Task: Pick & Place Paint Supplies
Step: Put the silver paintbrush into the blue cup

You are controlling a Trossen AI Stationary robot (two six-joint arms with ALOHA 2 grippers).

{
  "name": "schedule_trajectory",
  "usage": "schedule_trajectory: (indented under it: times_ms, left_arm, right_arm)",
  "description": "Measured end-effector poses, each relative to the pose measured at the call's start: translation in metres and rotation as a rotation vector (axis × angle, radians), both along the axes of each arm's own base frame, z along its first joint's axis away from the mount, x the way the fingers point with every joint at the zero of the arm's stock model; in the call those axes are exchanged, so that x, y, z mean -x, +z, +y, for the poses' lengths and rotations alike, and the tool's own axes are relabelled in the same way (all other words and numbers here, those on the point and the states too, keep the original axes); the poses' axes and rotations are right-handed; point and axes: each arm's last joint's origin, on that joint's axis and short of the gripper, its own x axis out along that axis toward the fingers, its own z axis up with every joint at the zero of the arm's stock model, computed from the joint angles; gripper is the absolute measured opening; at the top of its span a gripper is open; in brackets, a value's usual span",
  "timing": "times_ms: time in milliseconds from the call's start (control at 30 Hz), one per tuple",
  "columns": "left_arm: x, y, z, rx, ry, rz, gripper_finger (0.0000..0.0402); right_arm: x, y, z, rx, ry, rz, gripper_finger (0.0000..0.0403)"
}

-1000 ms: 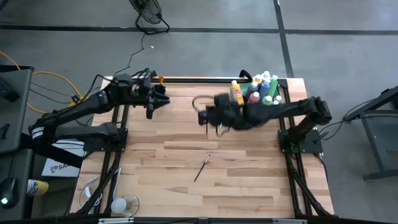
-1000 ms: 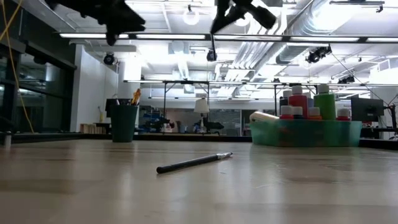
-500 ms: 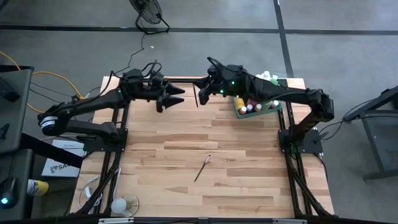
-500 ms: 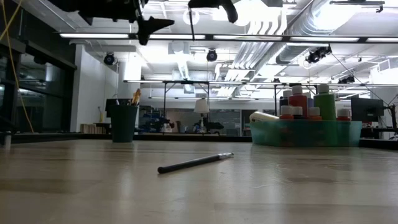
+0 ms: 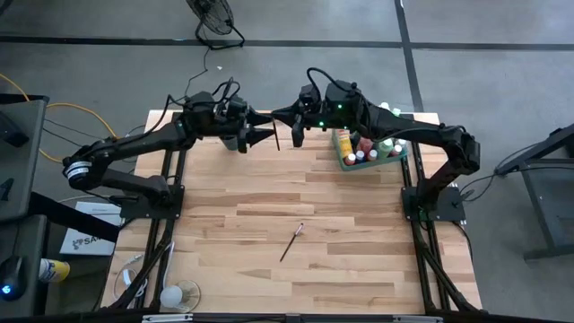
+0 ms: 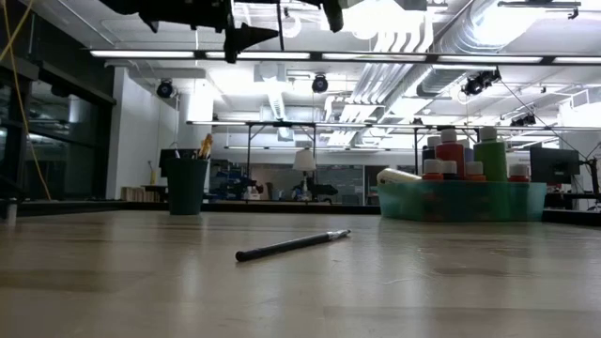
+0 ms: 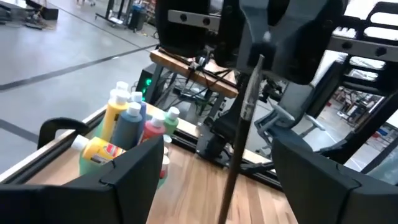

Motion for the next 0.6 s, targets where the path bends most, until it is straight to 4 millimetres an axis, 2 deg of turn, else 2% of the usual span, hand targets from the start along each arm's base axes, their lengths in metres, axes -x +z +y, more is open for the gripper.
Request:
schedule_trajectory:
  times_ms: [167,300,600]
  left_arm:
    - [0.0,0.007,0.0,-0.018,-0.001,-0.019,0.0289]
    - [0.001,0.011,0.0,-0.024,-0.001,-0.03,0.0268]
    - [0.001,0.01,0.0,-0.019,-0.004,-0.021,0.0159]
  right_arm:
    - [-0.007,-0.005,-0.004,0.01,0.044,-0.016,0.0003]
    - [-0.011,-0.008,-0.006,0.016,0.073,-0.029,0.0003]
    - [-0.009,-0.007,-0.014,0.027,0.042,-0.032,0.0003]
